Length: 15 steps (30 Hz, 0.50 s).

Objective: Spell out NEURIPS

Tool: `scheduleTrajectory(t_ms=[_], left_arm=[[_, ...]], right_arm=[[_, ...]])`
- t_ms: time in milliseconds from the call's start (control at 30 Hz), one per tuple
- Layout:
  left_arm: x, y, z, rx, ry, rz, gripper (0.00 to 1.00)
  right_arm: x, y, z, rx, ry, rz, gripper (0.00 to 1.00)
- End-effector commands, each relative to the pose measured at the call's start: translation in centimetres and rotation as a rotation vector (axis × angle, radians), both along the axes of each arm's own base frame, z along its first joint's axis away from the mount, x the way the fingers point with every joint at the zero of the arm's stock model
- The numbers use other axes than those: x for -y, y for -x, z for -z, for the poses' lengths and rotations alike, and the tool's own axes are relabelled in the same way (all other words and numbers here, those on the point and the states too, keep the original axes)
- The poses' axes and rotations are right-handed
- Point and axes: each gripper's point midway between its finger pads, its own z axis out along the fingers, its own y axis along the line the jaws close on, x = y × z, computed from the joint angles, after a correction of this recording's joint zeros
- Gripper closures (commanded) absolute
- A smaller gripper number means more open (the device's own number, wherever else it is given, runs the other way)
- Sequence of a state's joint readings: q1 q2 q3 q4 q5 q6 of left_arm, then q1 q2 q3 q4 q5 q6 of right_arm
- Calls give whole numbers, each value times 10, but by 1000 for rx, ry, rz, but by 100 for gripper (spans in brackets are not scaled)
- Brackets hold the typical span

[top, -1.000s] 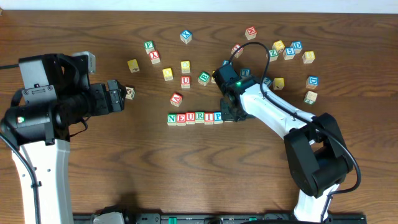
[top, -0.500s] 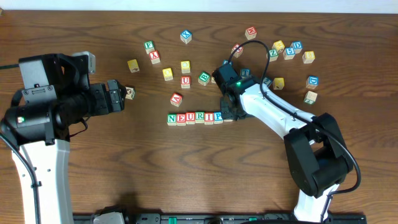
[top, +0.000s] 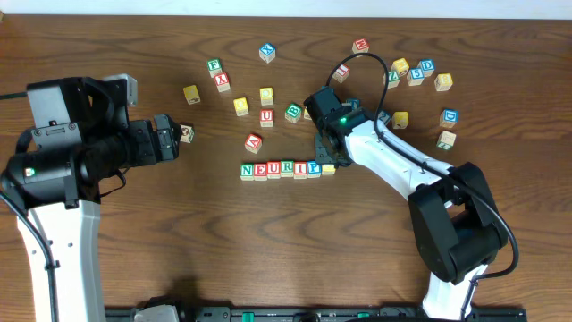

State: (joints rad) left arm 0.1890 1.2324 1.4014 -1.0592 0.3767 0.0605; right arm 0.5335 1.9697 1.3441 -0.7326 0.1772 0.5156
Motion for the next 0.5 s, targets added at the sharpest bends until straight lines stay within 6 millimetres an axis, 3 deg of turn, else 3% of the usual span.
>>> scheduleTrajectory(t_ms=[0,467], left_arm=[[0,0,-7,21,-4,8,5],[0,0,-7,21,-4,8,5]], right_arm=[[-4,2,-5,-1,-26,-22,99],[-6,5,-4,-13,-28,-27,99]])
